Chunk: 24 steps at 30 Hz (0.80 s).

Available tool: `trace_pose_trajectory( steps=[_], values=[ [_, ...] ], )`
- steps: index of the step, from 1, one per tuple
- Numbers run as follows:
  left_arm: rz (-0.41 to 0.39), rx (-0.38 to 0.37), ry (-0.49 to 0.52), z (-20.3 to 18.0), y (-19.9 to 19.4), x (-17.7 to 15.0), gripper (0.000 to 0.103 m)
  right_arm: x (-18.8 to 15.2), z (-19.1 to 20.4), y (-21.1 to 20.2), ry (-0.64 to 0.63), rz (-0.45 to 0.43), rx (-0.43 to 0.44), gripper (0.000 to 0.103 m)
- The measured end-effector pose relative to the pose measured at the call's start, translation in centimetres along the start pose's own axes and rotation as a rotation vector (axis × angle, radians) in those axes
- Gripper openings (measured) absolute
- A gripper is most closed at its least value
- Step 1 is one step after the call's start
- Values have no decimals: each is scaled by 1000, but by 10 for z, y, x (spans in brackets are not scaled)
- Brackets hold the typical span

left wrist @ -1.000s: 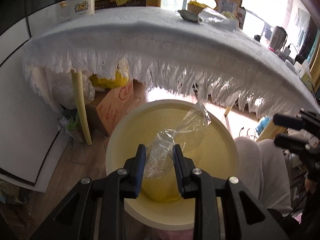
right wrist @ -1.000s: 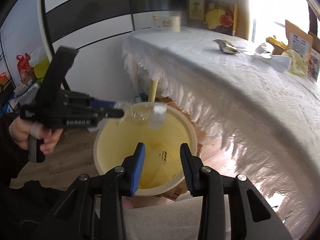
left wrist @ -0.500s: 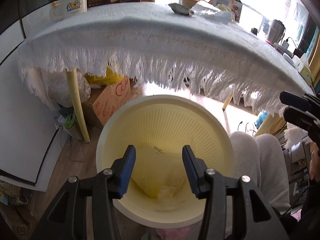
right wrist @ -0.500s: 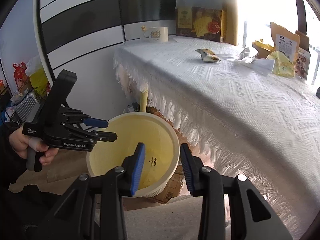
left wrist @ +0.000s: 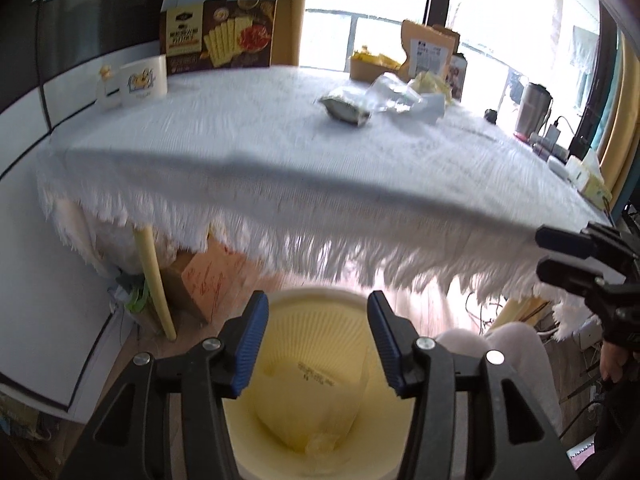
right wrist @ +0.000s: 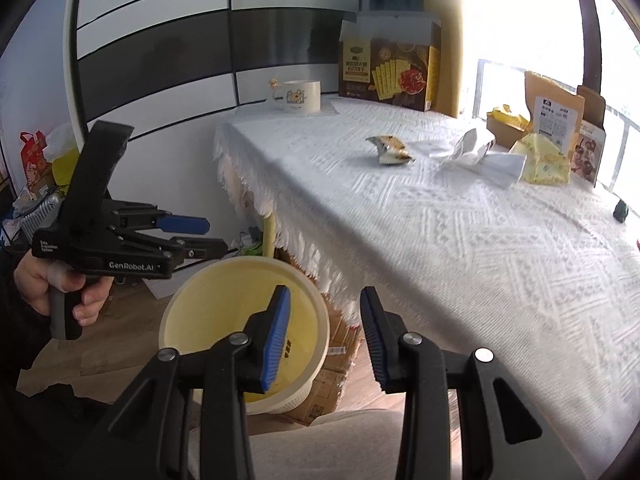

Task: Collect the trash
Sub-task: 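Move both tools back over the table toward the gold snack packet, then grasp the gold snack packet with the left tool while the right tool grasps the yellow tissue wrapper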

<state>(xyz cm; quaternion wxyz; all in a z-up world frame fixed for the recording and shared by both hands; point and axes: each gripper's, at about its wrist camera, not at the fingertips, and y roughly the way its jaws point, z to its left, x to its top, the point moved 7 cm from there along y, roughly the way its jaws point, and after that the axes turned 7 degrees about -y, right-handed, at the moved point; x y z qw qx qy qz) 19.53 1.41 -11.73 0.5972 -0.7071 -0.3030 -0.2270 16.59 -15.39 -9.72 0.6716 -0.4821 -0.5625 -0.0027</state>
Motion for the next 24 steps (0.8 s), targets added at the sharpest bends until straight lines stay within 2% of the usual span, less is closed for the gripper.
trace_pose_trajectory(
  steps=[13,24],
  values=[
    [-69,-55,80,-35,20,59,53,22,-46,-2,-14,15,-92,34],
    [-105,-101,103,-57,53,121,54,58,-102,7,-49,49,-191,38]
  ],
)
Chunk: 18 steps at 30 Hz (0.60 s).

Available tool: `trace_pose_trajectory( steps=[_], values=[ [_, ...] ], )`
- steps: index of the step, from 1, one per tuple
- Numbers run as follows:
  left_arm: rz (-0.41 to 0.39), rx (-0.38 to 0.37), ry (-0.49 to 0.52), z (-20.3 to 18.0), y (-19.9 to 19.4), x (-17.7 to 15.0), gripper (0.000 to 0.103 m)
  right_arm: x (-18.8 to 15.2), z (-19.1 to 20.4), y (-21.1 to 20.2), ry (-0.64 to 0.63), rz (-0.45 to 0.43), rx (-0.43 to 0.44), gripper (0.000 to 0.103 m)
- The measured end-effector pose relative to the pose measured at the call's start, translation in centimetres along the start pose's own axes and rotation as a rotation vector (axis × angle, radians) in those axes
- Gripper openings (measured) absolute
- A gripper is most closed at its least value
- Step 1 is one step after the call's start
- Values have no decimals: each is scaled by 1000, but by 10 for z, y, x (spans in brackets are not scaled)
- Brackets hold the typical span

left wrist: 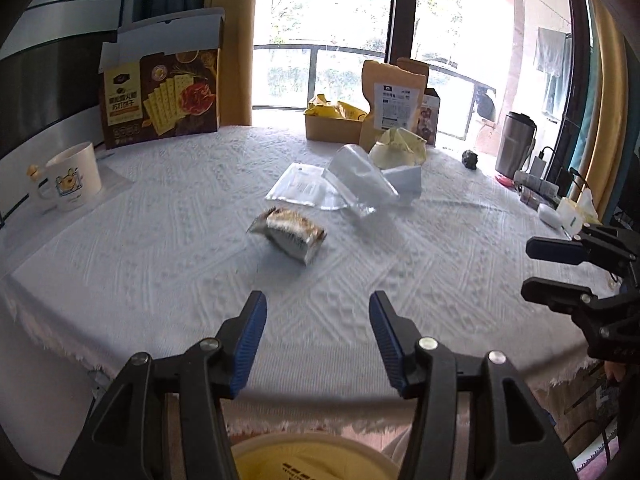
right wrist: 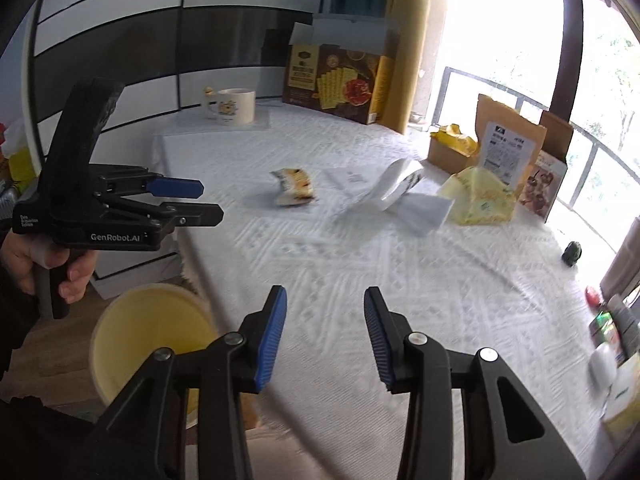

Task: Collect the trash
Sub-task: 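Grasp the gold snack packet with the left tool while the right tool grasps the yellow tissue wrapper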

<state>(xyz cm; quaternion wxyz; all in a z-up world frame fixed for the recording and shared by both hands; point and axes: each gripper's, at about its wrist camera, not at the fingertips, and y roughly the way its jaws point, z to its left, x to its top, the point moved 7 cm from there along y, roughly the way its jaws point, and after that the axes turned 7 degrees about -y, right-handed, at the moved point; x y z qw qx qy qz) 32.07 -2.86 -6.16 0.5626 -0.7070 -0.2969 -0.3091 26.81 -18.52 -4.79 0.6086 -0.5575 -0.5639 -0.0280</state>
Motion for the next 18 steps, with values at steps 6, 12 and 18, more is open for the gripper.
trace_pose_trajectory(
  steps=[6,12,18],
  values=[
    [9,5,-11,2,27,21,54,17,-23,16,-23,14,-44,38],
    [9,35,-35,14,56,42,63,28,-58,34,-4,26,-98,39],
    [29,34,-100,29,84,59,69,42,-106,52,37,25,-143,48]
  ],
)
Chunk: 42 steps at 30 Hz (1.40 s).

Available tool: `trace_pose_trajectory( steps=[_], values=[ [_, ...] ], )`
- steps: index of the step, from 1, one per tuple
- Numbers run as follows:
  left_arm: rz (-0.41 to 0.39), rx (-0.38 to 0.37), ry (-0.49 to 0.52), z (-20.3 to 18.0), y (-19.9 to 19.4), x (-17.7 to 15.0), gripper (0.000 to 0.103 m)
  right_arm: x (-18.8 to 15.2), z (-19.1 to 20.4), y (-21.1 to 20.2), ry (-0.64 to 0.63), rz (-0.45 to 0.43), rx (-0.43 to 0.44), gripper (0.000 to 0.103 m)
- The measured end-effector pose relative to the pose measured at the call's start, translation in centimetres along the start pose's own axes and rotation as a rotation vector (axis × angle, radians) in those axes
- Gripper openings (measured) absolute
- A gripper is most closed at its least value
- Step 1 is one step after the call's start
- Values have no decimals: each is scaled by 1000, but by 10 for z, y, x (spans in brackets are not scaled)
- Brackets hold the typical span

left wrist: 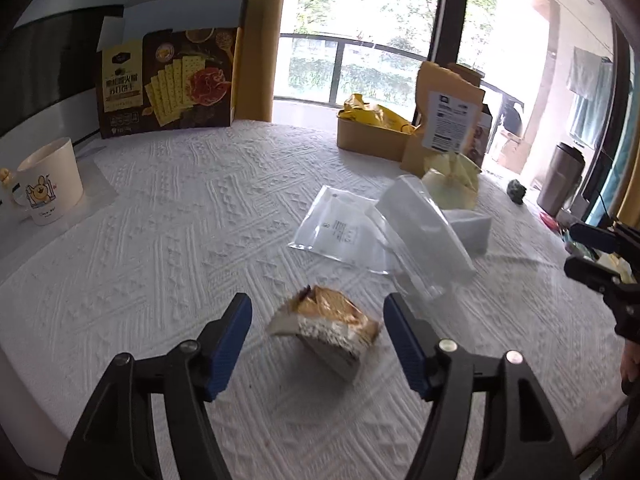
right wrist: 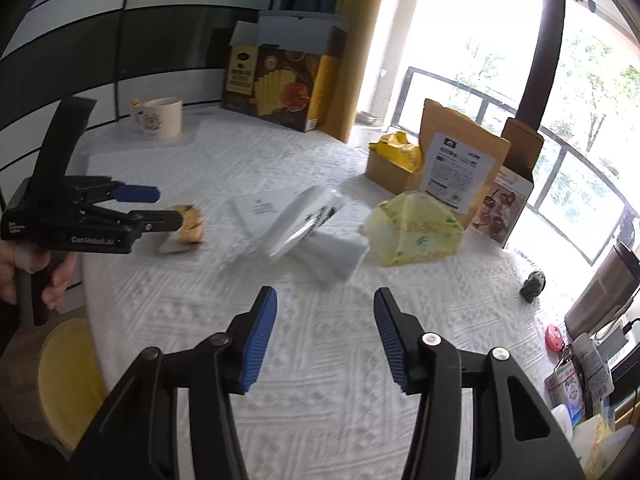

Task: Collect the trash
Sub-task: 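Grasp the gold snack packet with the left tool while the right tool grasps the yellow tissue wrapper, then carry both items to the wastebasket and open the left tool over it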

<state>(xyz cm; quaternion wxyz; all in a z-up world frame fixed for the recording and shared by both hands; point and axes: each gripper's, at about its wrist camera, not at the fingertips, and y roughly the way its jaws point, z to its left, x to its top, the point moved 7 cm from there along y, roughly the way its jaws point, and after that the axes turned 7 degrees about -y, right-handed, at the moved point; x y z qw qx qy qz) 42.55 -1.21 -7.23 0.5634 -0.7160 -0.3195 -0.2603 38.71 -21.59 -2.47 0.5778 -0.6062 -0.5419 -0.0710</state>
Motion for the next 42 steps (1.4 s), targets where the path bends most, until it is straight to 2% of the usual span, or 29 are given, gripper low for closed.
trace_pose_trajectory(
  steps=[10,18,20,23,24,26,29,42],
  values=[
    [74,2,23,2,31,-6,69,15,-69,62,90,36,-51,49],
    [90,3,26,2,34,-7,69,30,-75,127,67,72,-39,49],
    [90,6,31,1,34,-8,65,31,-76,142,70,80,-40,49],
    [83,16,47,-1,34,-8,49,30,-78,157,82,100,-30,48],
    [81,23,52,-1,34,-9,38,31,-77,158,83,104,-26,37],
    [75,32,61,-2,34,-10,33,31,-74,158,65,104,-30,16],
    [73,30,76,-3,33,-10,19,32,-69,153,33,94,-30,4],
    [29,-11,82,-16,5,-15,14,30,-68,77,10,10,-96,2]
  ],
)
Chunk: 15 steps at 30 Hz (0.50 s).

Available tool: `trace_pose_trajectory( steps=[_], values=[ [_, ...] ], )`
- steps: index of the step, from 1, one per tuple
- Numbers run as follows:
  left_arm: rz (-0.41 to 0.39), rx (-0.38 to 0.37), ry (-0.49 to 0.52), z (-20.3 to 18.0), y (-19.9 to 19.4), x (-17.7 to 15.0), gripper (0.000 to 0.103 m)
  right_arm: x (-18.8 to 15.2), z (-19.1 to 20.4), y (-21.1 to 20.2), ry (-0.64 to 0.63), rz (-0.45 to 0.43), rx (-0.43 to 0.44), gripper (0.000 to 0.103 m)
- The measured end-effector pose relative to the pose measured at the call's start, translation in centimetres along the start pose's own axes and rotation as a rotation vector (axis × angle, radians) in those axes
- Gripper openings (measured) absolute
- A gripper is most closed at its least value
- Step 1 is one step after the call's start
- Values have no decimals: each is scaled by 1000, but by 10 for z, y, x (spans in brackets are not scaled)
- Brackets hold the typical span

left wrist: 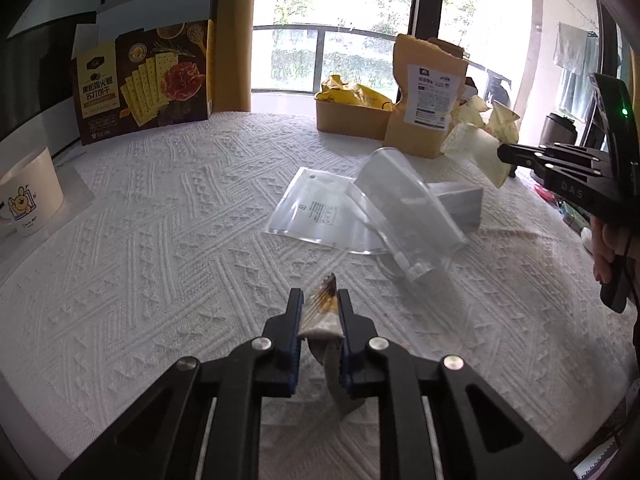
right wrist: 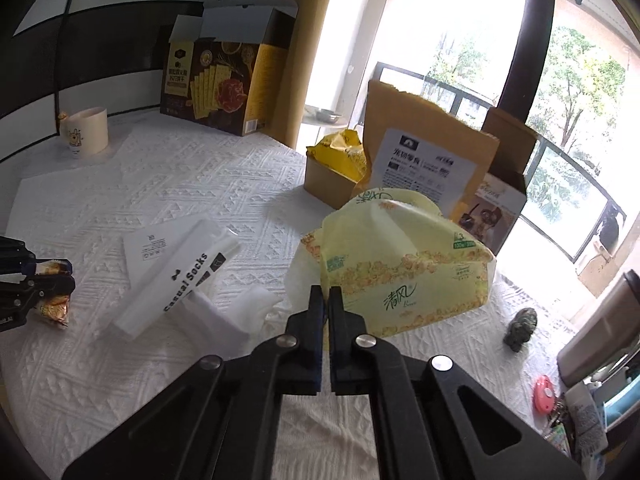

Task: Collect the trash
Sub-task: 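Carry both items to the wastebasket and open the left tool over it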

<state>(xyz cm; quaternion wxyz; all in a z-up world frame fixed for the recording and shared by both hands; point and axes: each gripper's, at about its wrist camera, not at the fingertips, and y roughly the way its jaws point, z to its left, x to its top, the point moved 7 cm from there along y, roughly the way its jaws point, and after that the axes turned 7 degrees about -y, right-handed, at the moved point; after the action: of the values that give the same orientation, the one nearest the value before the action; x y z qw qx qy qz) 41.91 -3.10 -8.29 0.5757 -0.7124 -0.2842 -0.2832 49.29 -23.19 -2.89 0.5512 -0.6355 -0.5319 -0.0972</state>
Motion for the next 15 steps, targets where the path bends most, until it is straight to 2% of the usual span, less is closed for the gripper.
trace_pose_trajectory(
  steps=[8,15],
  values=[
    [-43,-31,1,-12,-40,-5,14,-10,19,-64,-23,-34,-2,2],
    [-81,-41,13,-20,-81,-17,14,-23,54,-123,-37,-65,23,2]
  ],
)
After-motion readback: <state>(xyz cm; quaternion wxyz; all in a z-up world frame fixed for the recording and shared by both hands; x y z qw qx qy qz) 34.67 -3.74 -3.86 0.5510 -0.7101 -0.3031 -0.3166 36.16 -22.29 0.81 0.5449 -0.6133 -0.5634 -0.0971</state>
